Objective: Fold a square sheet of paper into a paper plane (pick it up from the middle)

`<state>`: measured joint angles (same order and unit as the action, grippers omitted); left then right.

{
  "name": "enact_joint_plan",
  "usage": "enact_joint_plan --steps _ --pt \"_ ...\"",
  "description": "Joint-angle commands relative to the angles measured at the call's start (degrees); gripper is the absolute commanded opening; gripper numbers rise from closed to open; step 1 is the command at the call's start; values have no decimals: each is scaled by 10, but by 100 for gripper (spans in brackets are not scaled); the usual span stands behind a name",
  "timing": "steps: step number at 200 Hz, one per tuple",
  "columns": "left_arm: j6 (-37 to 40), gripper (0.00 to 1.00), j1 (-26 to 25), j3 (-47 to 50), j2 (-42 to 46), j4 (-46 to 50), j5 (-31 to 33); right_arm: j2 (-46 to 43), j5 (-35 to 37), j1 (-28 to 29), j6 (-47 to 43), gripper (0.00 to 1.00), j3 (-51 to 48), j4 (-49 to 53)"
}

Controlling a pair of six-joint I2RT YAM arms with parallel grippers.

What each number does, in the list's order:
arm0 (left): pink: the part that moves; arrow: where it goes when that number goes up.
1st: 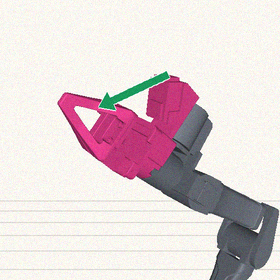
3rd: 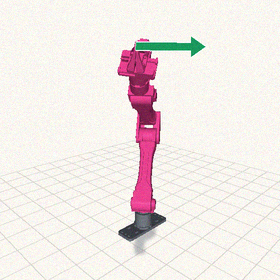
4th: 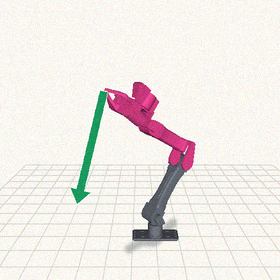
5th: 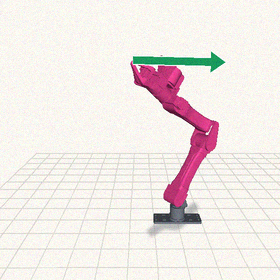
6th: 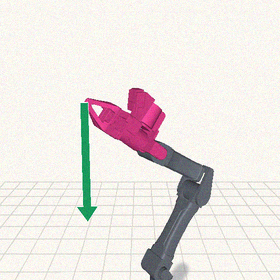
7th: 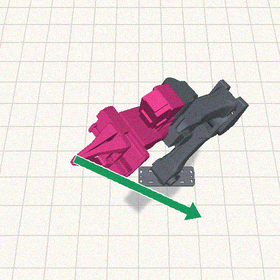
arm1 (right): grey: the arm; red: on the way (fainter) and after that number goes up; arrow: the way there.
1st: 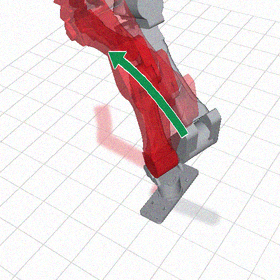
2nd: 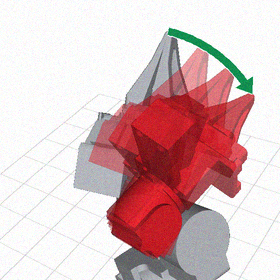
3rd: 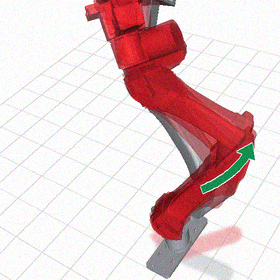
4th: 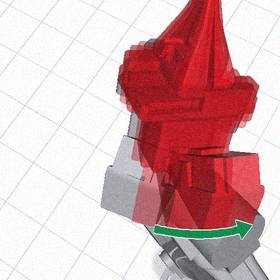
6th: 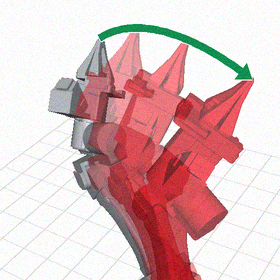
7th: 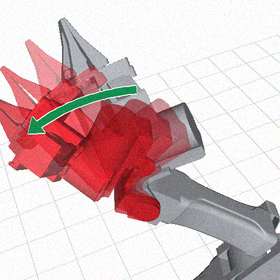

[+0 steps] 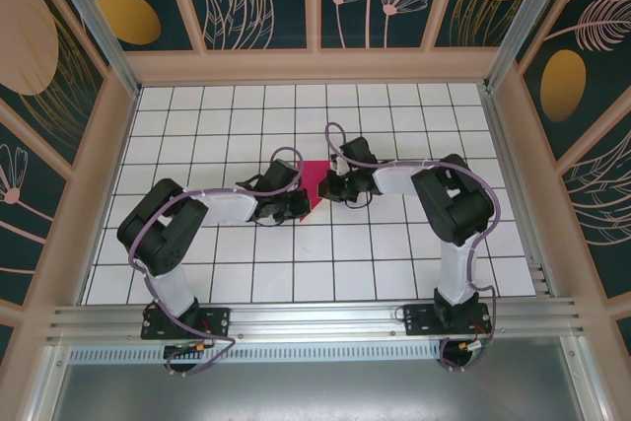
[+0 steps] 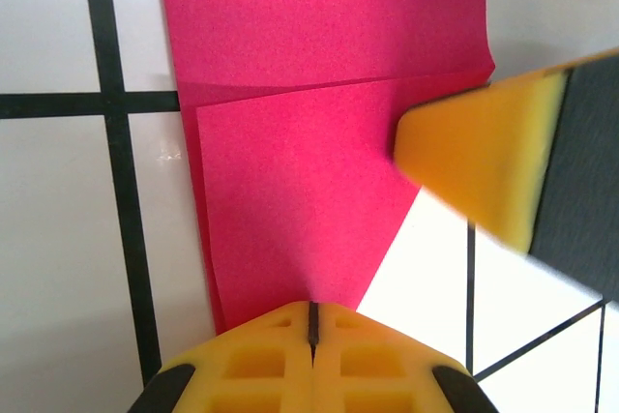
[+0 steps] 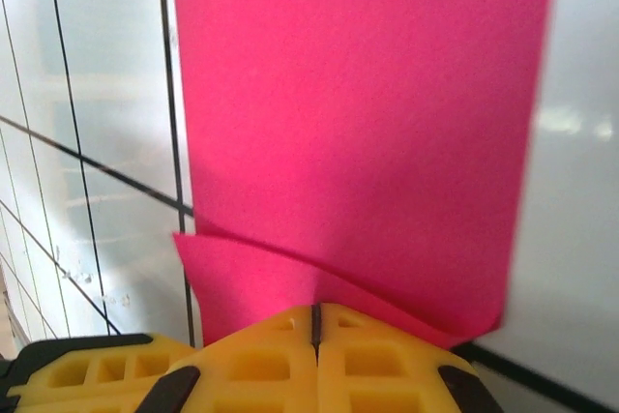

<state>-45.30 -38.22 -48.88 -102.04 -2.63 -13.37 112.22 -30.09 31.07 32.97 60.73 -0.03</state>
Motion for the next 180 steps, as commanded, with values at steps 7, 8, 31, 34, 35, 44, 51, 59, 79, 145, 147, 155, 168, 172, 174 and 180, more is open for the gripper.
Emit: enact_joint_plan --steps 7,8,31,34,35,44,51,59,79,145,147,155,168,172,174,180 --pt "-6 0 -2 33 -4 62 25 30 64 -59 -26 4 24 27" --pt "-6 0 -2 33 -4 62 26 30 64 -60 -26 4 25 27" --pt "-4 0 -1 25 -5 59 23 10 59 -66 -28 4 41 33" --pt "-4 0 -1 23 -6 59 23 6 57 -64 -29 4 42 33" --pt "-4 0 -1 23 -6 59 23 5 57 -64 -29 4 43 33" --pt "-3 0 -2 19 -9 60 23 -9 53 -60 -28 4 42 29" --pt "-3 0 -1 16 -10 60 22 -22 49 -55 -27 4 36 22" --pt "-3 0 -1 13 -11 60 22 -38 45 -50 -24 4 27 12" --pt "-4 0 -2 11 -11 57 23 -63 39 -32 -18 4 3 -5" --pt "2 0 -2 8 -8 54 26 -17 -6 10 -7 1 -8 -26" --pt "3 0 -2 8 -8 54 26 -15 -6 10 -6 1 -7 -25" --pt "7 0 -2 6 -8 54 28 -9 -11 10 -8 1 -5 -26" --pt "13 0 -2 5 -9 51 28 0 -12 9 -12 0 2 -23" --pt "15 0 -1 4 -9 50 27 3 -10 8 -14 0 3 -20" --pt "16 0 -2 4 -9 49 26 5 -10 8 -15 0 4 -19" --pt "19 0 -2 2 -9 48 25 9 -9 7 -16 0 7 -15"
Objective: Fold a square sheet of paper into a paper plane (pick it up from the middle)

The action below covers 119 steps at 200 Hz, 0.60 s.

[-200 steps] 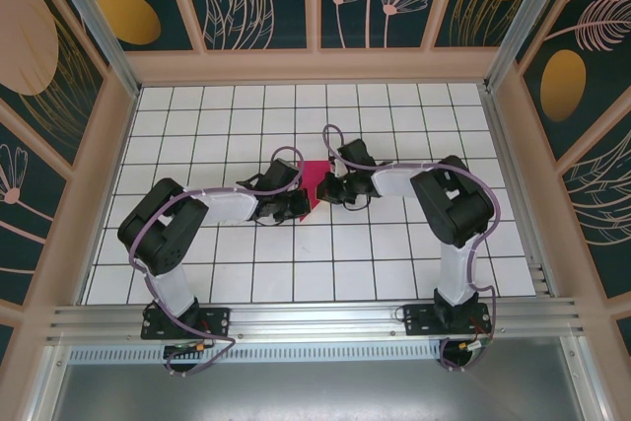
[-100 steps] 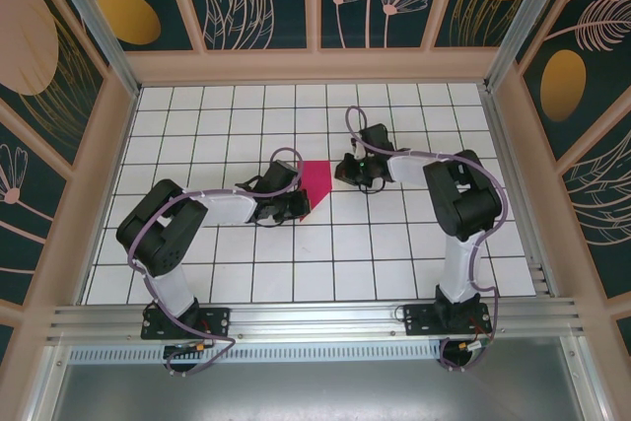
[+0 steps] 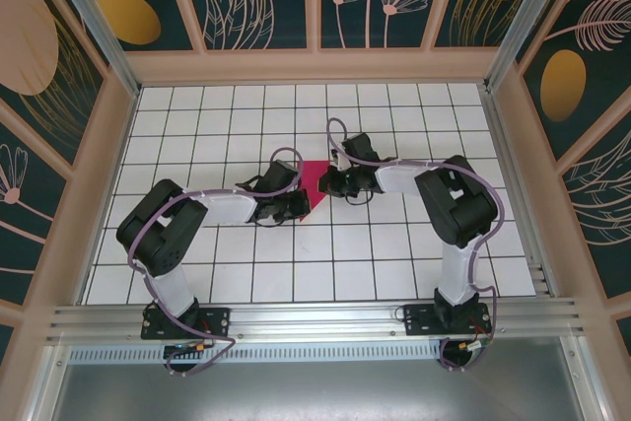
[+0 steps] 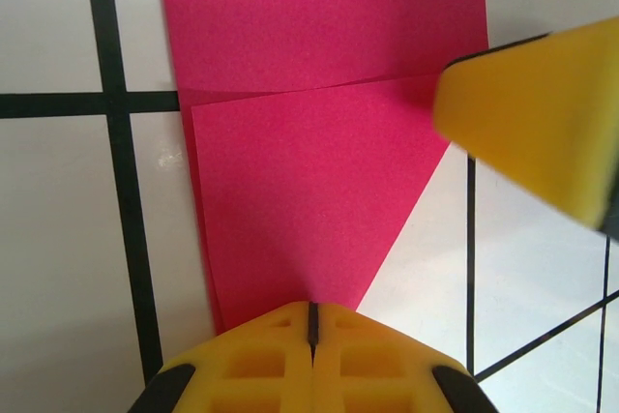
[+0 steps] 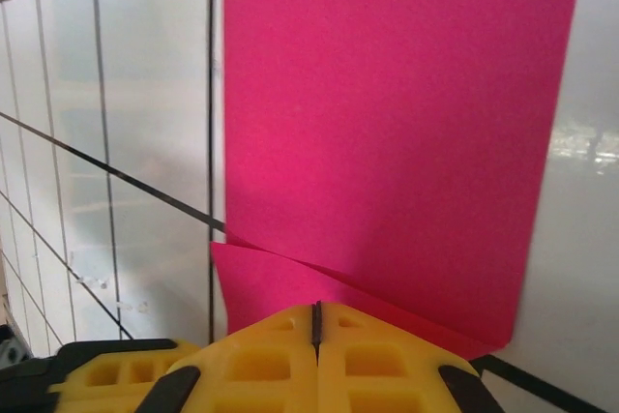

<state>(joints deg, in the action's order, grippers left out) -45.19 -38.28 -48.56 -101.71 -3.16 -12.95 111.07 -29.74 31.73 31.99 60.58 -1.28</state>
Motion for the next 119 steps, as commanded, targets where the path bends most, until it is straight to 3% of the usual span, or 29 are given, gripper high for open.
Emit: enact_joint_plan --steps 1,36,69,119 --pt "19 0 -1 -2 -12 53 21 21 -13 0 -6 0 8 -2" --pt "55 1 -1 -20 1 35 16 44 5 -1 -23 0 16 29" --pt "97 7 0 -20 27 -47 -1 59 -8 -15 -50 0 23 47" --pt "130 6 1 -36 -16 -90 -12 69 -17 -20 -60 0 33 57"
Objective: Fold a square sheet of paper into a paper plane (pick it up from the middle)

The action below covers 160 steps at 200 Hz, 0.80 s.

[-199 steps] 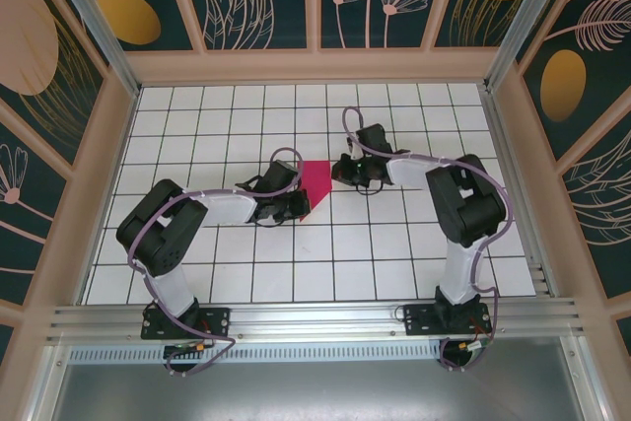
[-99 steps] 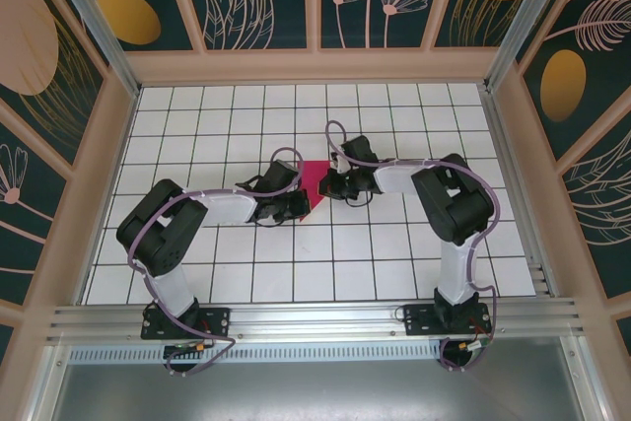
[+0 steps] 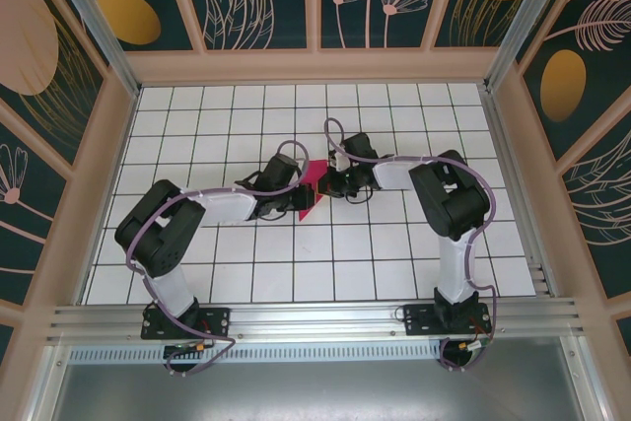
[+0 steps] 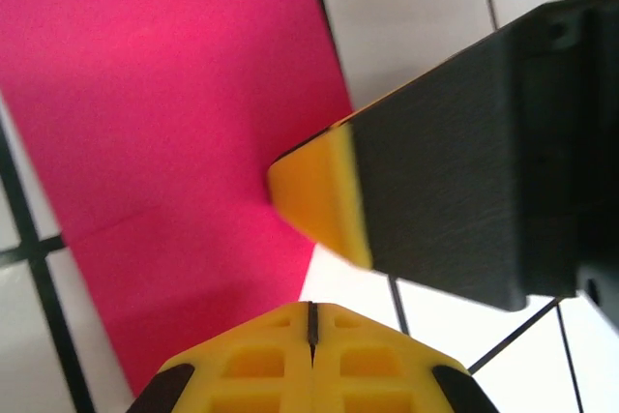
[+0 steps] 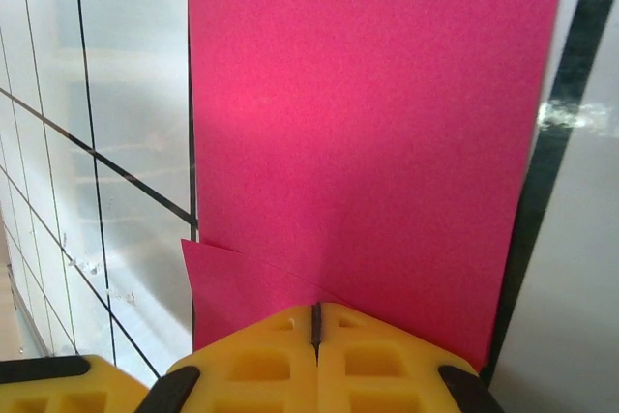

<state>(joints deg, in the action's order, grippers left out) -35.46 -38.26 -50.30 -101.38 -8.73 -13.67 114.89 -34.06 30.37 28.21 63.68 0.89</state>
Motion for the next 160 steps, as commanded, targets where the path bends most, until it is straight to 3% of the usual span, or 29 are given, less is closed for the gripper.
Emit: enact_joint_plan --steps 1,160 --pt "33 6 1 -18 -20 -34 -4 30 27 -7 -22 0 1 35" --pt "38 1 2 41 -29 -76 -19 36 34 -12 2 0 -10 32"
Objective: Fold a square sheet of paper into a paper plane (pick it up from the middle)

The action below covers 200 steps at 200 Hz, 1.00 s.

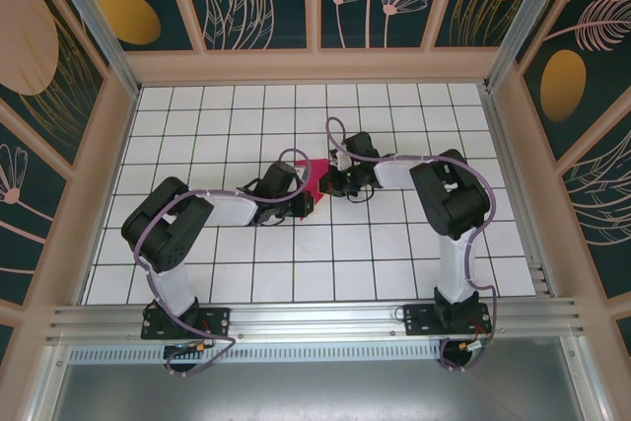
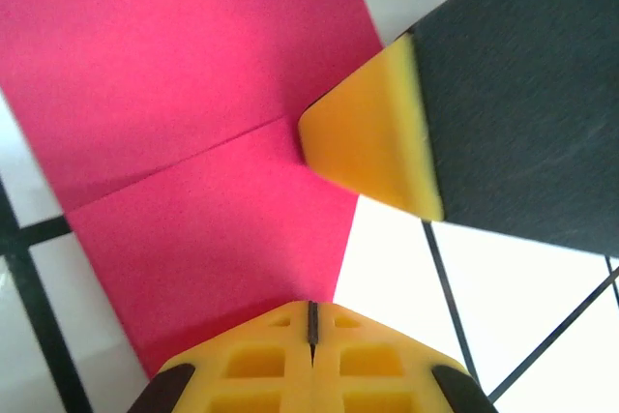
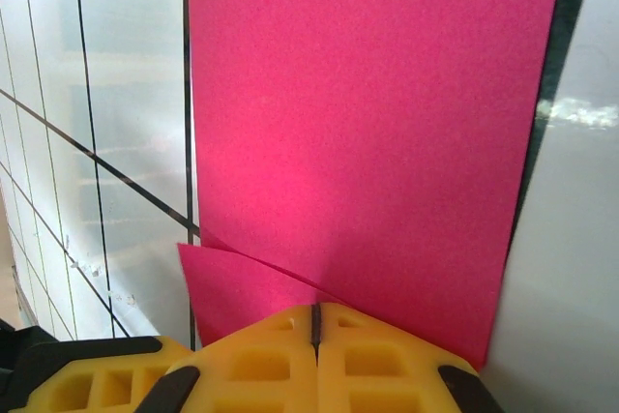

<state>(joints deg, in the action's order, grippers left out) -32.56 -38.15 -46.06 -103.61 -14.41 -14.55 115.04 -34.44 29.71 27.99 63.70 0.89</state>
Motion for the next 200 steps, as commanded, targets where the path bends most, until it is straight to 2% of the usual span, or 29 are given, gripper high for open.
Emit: enact_joint_plan --steps 1,104,179,200 --pt "8 1 1 -1 -8 -19 -10 34 38 -5 4 0 -10 32" --pt "29 2 0 -28 -41 -12 -21 41 44 -5 6 0 -11 37" --pt "55 3 1 45 24 55 -77 44 67 -7 3 0 -9 55" --pt "57 2 -1 47 27 80 -73 45 69 -8 4 0 -10 55"
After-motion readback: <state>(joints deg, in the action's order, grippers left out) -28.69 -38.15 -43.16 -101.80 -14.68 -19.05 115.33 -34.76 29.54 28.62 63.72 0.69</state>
